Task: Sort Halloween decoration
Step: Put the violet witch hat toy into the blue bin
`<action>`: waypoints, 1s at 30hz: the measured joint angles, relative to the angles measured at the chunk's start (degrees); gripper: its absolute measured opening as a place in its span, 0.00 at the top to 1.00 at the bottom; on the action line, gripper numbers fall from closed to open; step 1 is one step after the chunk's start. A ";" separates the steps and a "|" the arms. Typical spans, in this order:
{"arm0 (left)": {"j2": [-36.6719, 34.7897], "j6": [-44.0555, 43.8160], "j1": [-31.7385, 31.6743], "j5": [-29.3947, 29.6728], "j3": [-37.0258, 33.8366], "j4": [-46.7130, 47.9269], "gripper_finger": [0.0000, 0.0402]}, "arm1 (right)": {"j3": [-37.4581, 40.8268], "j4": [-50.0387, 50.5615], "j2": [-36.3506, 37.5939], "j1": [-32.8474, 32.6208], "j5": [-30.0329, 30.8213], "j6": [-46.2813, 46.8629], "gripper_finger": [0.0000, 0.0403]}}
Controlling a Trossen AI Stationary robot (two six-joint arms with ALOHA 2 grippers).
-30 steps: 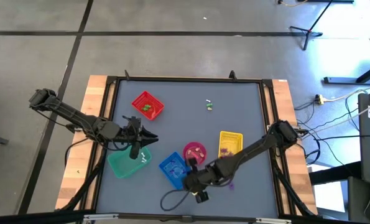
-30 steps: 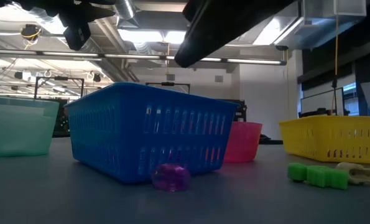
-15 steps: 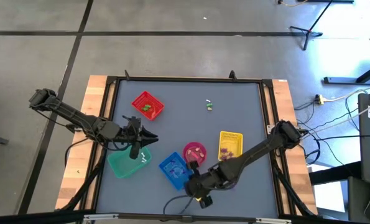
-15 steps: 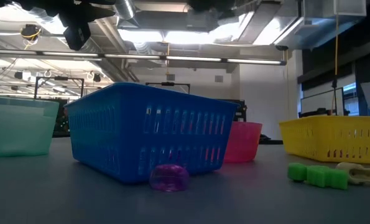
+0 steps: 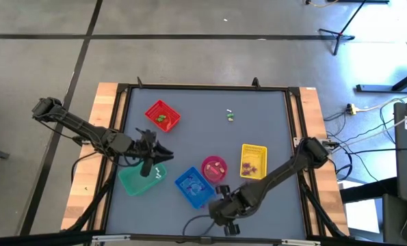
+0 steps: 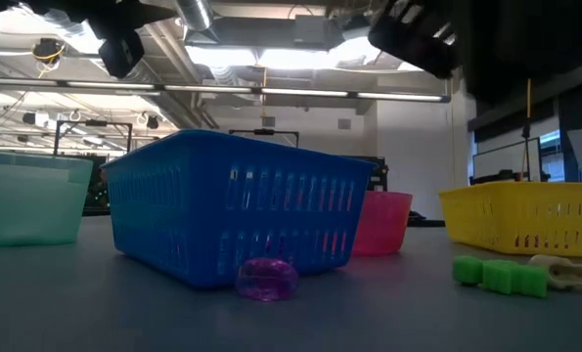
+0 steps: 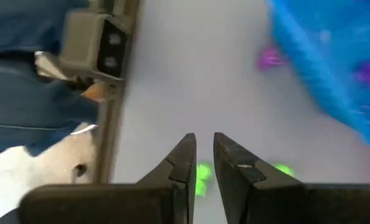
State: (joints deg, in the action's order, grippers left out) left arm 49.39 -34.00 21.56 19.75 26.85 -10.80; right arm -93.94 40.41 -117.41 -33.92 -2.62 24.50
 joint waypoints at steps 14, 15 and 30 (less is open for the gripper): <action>7.28 1.23 5.84 -9.01 0.04 -8.17 0.81 | 0.03 -4.32 -1.62 2.14 3.26 -1.40 0.58; 8.90 2.09 6.99 -8.96 0.04 -9.98 0.81 | 0.03 -4.32 -1.62 2.43 3.08 -1.47 0.57; 19.06 4.61 13.11 -5.05 0.04 -21.21 0.86 | -0.01 -4.44 -3.52 4.23 3.94 -6.78 0.55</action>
State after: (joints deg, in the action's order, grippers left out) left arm 68.45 -29.39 34.68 14.70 26.89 -32.01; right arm -93.95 35.97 -120.92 -29.70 1.32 17.72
